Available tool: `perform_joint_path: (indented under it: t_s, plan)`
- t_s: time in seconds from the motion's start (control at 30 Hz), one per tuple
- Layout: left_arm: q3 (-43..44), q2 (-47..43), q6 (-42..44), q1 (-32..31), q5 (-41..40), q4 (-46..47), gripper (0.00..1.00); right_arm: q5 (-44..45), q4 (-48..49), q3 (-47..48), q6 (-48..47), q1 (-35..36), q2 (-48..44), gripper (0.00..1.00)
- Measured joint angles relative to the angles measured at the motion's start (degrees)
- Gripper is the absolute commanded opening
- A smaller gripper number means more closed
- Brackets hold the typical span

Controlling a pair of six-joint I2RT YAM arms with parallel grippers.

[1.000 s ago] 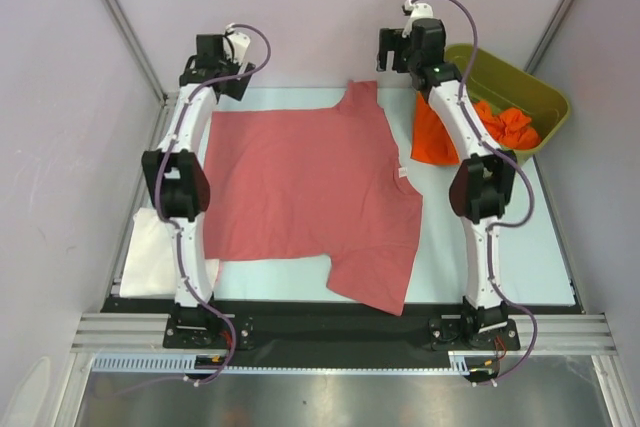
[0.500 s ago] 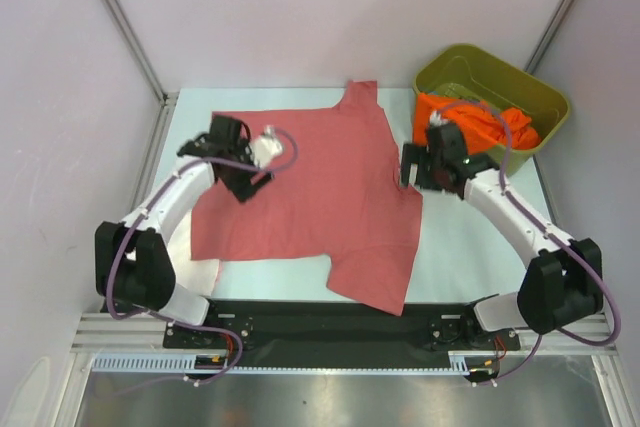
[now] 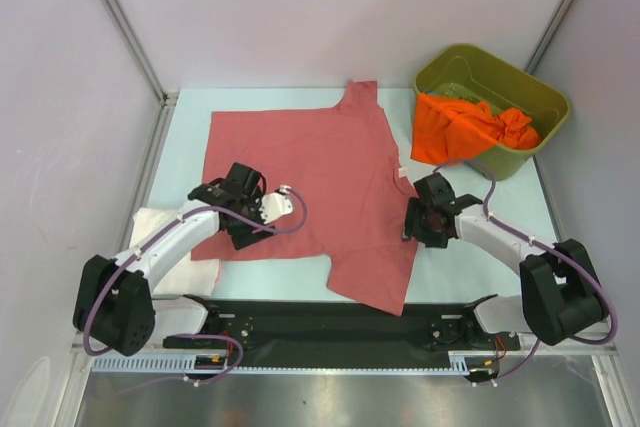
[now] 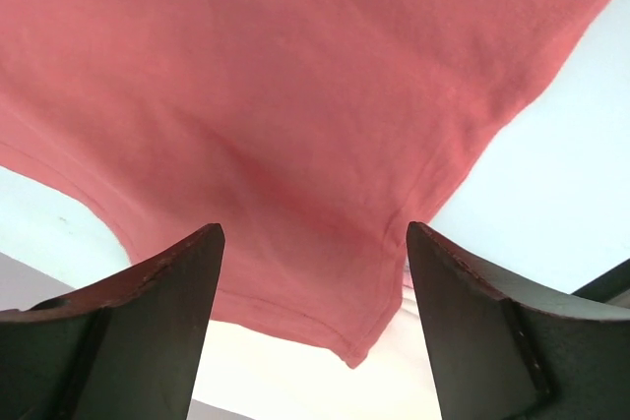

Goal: Fold and stack the t-shirts
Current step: Flatten the tshirt out

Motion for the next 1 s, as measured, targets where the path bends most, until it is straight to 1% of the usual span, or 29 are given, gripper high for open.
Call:
perform_joint_path:
  t_s: [0.07, 0.13, 0.17, 0.23, 0.27, 0.3, 0.37, 0.47, 0.67, 0.73, 0.77, 0.8, 0.87, 0.9, 0.97, 1.0]
  plan:
    - [-1.07, -0.55, -0.11, 0.0, -0.13, 0.24, 0.81, -0.46, 1.33, -1.27, 0.79, 0.24, 0.66, 0.6]
    - [-2.27, -1.05, -0.09, 0.0, -0.26, 0.02, 0.81, -0.81, 2.4, -2.05, 1.38, 0.42, 1.81, 0.51]
    - [-2.71, -1.33, -0.09, 0.0, -0.26, -0.09, 0.81, -0.74, 2.62, -2.05, 1.75, 0.39, 2.27, 0.38]
    - [-3.3, -1.92, -0.02, 0.0, -0.26, -0.31, 0.82, -0.74, 4.17, -2.32, 2.23, 0.26, 2.38, 0.22]
    - [-3.61, -2.27, 0.04, 0.0, -0.26, -0.31, 0.81, -0.66, 4.7, -2.64, 2.54, 0.11, 2.4, 0.05]
    - [-3.93, -2.62, 0.09, 0.0, -0.26, -0.28, 0.81, -0.44, 5.18, -3.15, 2.51, -0.37, 2.32, 0.0]
    - [-4.42, -2.97, 0.09, 0.0, -0.22, -0.26, 0.81, -1.36, 6.1, -4.04, 3.58, -2.14, 1.53, 0.0]
    - [-4.61, -2.99, 0.09, 0.0, 0.28, -0.2, 0.82, -1.95, 7.13, -6.27, 3.76, -7.26, -1.16, 0.0]
    - [-4.24, -1.92, 0.11, -0.15, 2.69, 0.17, 0.82, -1.92, 6.14, -12.31, 4.33, -23.93, -13.33, 0.0]
    - [-4.22, -0.9, 0.11, -0.46, 3.74, 0.44, 0.84, -1.66, 5.64, -13.66, 4.76, -27.78, -16.87, 0.0]
    - [-4.22, -0.44, 0.13, -0.61, 4.15, 0.48, 0.84, -1.44, 5.29, -14.12, 5.03, -29.18, -18.43, 0.18]
    - [-4.22, 0.11, 0.11, -0.83, 4.68, 0.55, 0.84, -1.46, 4.85, -14.29, 5.27, -30.14, -19.5, 0.38]
    - [-4.28, 0.72, 0.09, -1.03, 5.49, 0.63, 0.84, -1.2, 4.35, -14.29, 5.7, -30.99, -20.33, 0.69]
    - [-4.52, 0.81, 0.09, -1.11, 5.79, 0.87, 0.84, -1.18, 3.85, -14.25, 5.84, -31.3, -20.37, 0.74]
    - [-5.46, 0.81, 0.11, -1.27, 6.23, 1.01, 0.84, -0.79, 1.73, -14.05, 6.14, -31.43, -20.37, 0.79]
    - [-6.27, 0.72, 0.13, -1.4, 6.21, 1.33, 0.84, -0.37, -0.04, -13.57, 6.62, -31.43, -20.37, 0.86]
